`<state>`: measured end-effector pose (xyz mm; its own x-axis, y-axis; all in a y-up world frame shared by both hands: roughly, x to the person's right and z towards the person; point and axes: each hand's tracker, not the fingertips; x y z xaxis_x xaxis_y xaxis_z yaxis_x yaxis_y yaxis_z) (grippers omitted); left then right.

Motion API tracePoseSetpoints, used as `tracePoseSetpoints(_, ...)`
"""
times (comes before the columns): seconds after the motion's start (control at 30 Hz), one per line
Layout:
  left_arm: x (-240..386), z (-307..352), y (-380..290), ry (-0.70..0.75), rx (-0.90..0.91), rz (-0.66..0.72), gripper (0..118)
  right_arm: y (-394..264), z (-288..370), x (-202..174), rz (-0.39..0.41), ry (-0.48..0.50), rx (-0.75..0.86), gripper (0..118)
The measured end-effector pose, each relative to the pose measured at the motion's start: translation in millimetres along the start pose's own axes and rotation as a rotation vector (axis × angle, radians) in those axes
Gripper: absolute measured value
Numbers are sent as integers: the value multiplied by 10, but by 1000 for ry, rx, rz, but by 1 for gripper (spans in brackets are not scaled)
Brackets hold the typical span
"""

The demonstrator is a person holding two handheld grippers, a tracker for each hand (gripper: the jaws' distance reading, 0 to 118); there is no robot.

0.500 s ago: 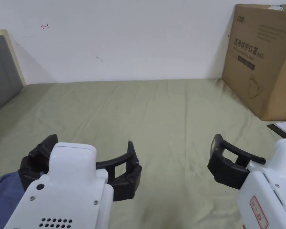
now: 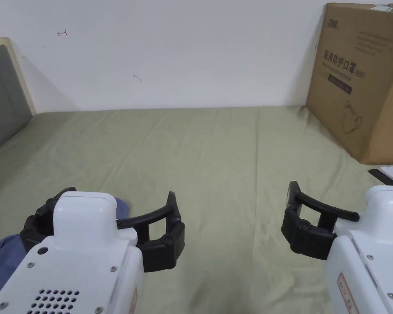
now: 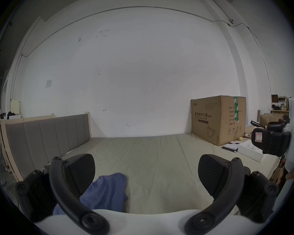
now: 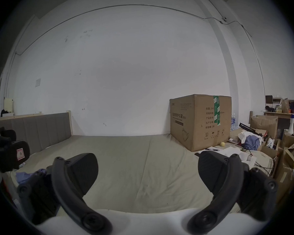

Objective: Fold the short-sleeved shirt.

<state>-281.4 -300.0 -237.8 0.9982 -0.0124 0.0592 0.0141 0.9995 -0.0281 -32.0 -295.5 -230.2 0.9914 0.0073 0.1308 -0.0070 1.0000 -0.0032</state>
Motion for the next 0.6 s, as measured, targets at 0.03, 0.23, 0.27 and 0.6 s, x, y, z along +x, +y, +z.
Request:
tracePoseSetpoints(0.03,-3,1,-5,-9,-5,13,116,-25,-25,45,20,-15,-1,107)
tracePoseSetpoints(0.23,30,10,19,19,22,23,6,-29,-46,89,-4,-14,-5,10)
tracePoseSetpoints(0.27,15,19,18,9,26,23,5,-34,-40,108,-36,1,-13,9)
tracePoseSetpoints(0.6,-87,14,73,29,24,84,0,-28,-30,26,-5,21,-23,0)
